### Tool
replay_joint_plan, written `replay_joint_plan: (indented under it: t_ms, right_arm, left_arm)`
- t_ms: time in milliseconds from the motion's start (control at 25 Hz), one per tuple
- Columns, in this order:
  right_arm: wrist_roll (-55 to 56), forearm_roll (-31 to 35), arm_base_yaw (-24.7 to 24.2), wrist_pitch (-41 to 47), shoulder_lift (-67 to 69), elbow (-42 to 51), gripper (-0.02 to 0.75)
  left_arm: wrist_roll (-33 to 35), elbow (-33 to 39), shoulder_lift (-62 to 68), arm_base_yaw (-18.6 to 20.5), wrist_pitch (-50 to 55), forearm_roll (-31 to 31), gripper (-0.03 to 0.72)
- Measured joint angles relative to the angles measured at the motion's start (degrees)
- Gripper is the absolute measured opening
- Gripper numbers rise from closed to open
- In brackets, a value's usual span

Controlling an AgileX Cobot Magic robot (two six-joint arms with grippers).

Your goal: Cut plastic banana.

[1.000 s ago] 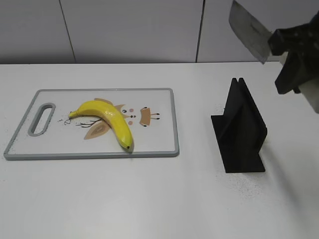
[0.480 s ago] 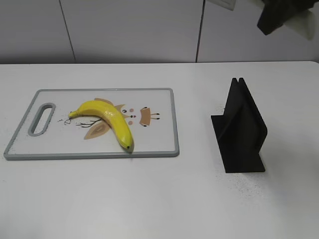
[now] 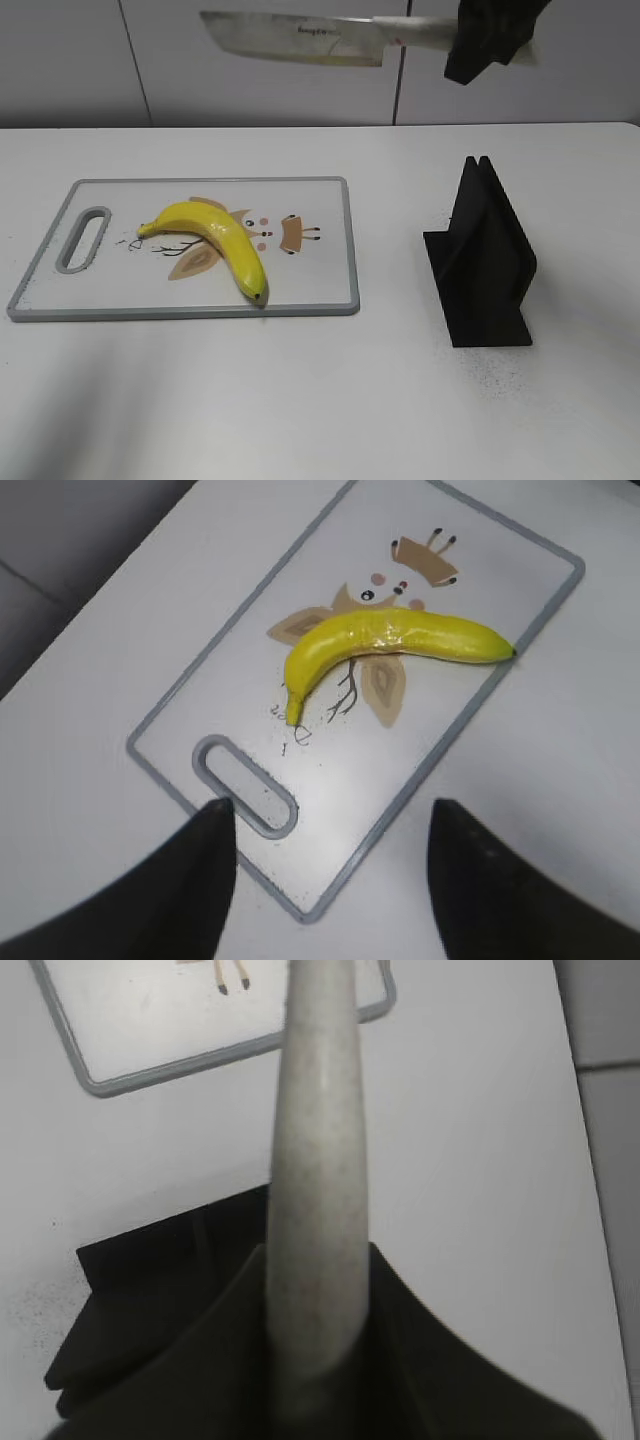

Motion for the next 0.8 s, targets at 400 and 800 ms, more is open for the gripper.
replay_joint_plan:
  t_ms: [400,800]
  right_arm:
    - [-14.3,9.8,0.1,0.0,8.3,-2.7,0.162]
    - [-17.5,17.2,1.5,0.0,14.8,-11.3,0.161]
  left_arm:
    - [18.7,-14.0,17.2,0.0,3.9,-7.4,0.56]
    - [26.6,-14.4,23.8,-1.1,0.6,-10.1,0.558]
